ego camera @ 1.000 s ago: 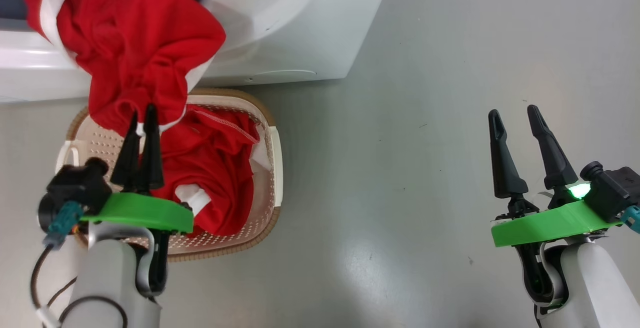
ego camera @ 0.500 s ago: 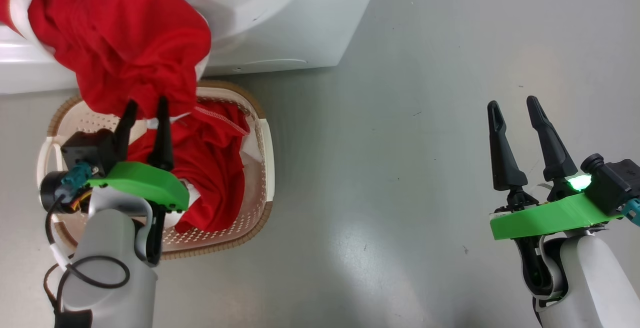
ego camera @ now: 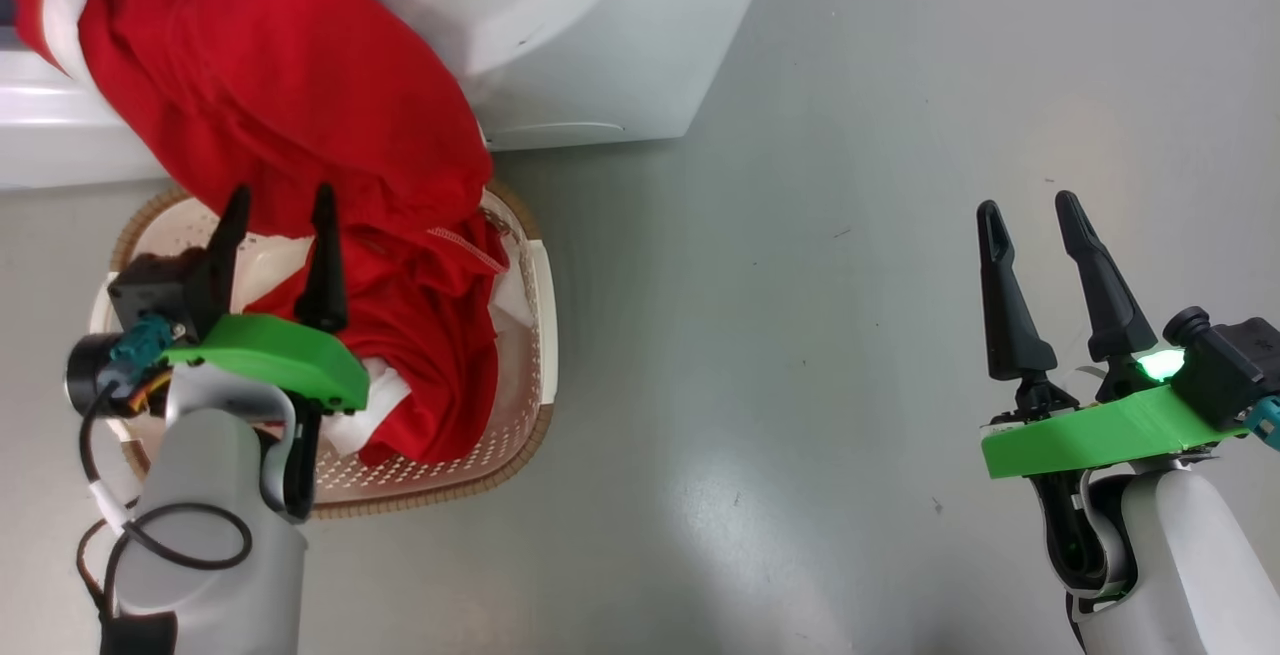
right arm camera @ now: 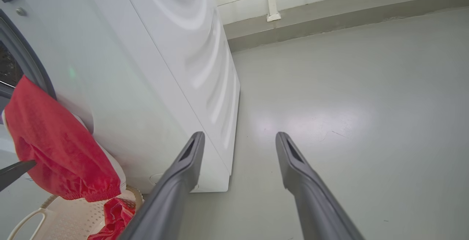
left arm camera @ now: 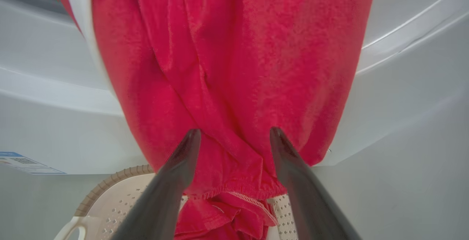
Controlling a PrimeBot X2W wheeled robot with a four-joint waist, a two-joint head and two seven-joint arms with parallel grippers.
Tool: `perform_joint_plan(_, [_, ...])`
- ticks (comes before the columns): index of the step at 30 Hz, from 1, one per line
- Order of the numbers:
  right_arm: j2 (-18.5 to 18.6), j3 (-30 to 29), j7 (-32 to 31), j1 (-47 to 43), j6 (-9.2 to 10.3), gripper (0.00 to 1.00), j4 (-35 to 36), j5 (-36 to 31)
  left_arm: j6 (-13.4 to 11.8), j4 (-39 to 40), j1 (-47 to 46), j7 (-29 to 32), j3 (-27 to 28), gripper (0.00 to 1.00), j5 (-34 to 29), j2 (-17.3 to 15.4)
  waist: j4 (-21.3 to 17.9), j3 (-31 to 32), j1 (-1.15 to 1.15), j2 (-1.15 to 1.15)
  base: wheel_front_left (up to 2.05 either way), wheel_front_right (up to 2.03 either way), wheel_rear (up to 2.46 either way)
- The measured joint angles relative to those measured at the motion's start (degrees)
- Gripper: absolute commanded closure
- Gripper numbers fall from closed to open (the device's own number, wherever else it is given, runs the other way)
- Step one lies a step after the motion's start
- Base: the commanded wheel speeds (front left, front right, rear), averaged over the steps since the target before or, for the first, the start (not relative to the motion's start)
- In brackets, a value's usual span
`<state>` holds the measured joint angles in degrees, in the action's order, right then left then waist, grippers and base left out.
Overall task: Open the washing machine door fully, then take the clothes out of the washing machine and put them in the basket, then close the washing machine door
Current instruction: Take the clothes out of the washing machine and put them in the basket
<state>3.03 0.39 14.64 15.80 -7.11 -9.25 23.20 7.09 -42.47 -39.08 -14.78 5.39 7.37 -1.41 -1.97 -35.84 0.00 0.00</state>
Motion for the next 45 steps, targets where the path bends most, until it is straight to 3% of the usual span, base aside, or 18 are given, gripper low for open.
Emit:
perform_joint_plan(24, [0.0,-1.1,0.0,-0.4,0.0,0.0,-0.4,-0.5,0.1,14.0,8.2,0.0,-2.6,0.0,0.8,0.1,1.7,4.3,0.0,0.0,0.0,0.0,0.0])
perform_joint_plan(45, [0.2,-1.3,0.0,-1.6,0.0,0.0,-0.3,-0.5,0.1,37.4,25.4,0.0,-2.7,0.0,1.8,-0.1,2.9,4.5,0.0,0.0,0.0,0.0,0.0])
